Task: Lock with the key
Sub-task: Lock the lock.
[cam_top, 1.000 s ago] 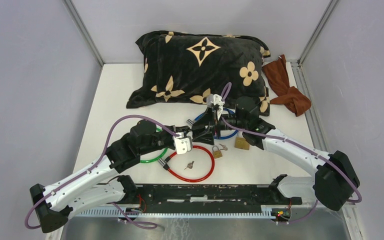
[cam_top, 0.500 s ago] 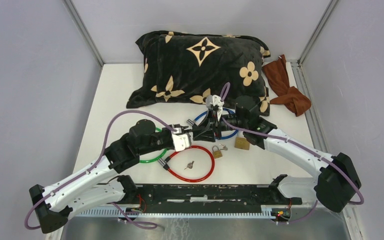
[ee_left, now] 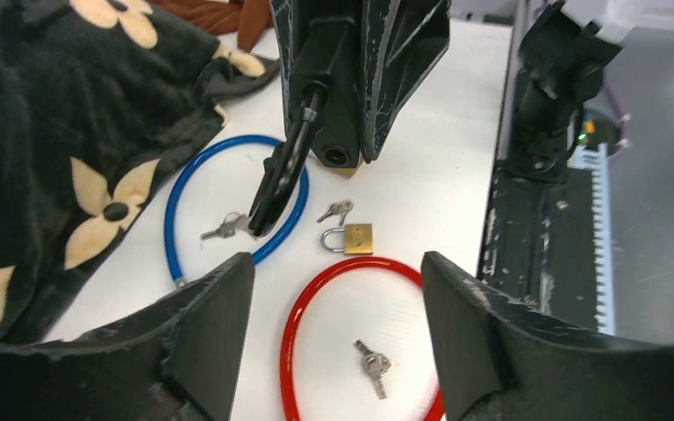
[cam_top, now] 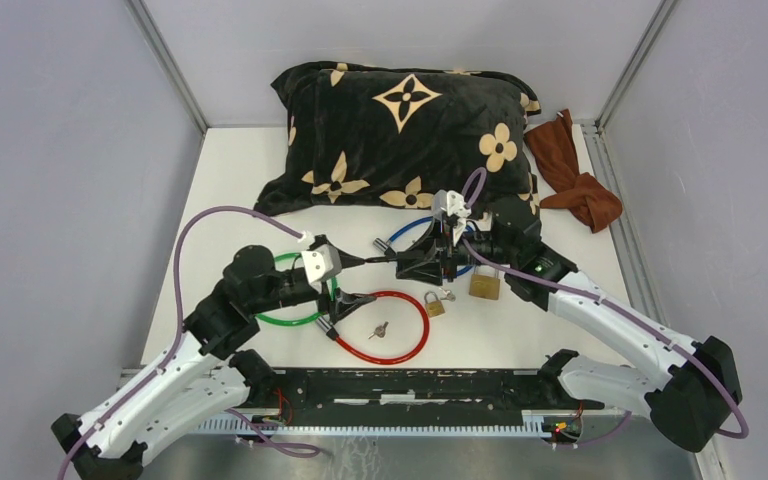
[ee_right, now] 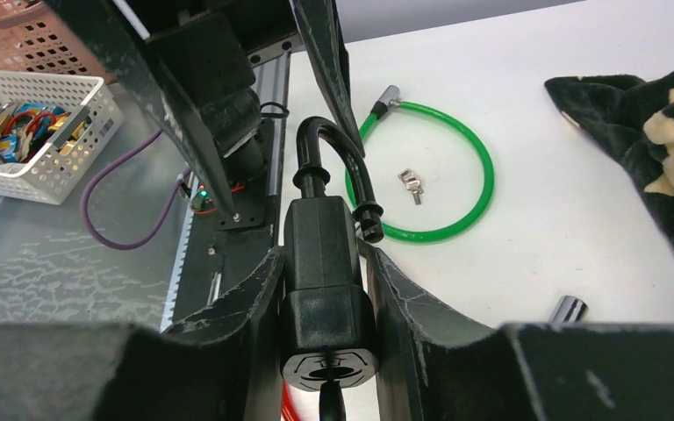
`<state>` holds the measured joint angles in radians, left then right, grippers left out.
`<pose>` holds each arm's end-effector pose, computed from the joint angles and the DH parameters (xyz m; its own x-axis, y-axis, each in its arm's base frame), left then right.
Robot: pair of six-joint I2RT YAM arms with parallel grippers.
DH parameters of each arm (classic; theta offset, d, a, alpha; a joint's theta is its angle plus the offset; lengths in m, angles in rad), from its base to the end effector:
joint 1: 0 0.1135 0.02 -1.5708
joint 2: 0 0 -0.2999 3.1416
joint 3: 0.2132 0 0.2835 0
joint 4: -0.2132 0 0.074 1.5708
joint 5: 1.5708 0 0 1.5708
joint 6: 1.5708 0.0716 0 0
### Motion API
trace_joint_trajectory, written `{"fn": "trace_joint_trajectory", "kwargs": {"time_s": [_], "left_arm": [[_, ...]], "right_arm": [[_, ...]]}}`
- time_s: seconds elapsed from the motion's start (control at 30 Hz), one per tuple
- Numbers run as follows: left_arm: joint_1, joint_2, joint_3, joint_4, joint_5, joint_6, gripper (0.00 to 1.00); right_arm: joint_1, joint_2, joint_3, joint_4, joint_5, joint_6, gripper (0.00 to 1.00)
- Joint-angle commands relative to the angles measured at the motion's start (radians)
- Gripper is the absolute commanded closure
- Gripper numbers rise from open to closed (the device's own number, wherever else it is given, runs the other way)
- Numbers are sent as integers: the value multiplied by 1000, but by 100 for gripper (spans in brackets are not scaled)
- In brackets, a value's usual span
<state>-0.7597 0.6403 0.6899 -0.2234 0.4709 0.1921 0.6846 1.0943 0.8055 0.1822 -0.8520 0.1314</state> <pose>0.1147 -0.1537 0.3425 0.0560 0.1815 -0.9818 0.9444 0.3094 0.1110 0.1872 0.2223 0.3457 -0.2122 -0.0619 -0.9753 -0.9767 0.0454 0.2097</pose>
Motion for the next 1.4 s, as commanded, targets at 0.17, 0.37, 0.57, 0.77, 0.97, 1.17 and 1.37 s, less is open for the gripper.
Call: {"fn": "trace_joint_trajectory", "kwargs": {"time_s": [0.17, 0.37, 0.57, 0.77, 0.97, 1.17, 1.37], "left_arm": [[99, -60, -56, 253, 178, -225, 33], [99, -36, -89, 315, 176, -160, 39], [99, -30, -103, 290, 186, -127, 49], [99, -26, -85, 314, 213, -181, 91], [99, 17, -118, 404, 249, -495, 98], [99, 46, -152, 594, 153, -577, 98], [99, 42, -178, 621, 50, -476, 98]], "right_arm": [[31, -6, 68, 4, -73, -62, 100], [54, -2, 93, 7, -64, -65, 100], [61, -5, 101, 14, -61, -59, 100], [72, -3, 97, 11, -35, -69, 100], [80, -14, 98, 90, 5, -71, 100], [100, 11, 110, 118, -22, -56, 100], [108, -3, 114, 121, -85, -35, 100]]}}
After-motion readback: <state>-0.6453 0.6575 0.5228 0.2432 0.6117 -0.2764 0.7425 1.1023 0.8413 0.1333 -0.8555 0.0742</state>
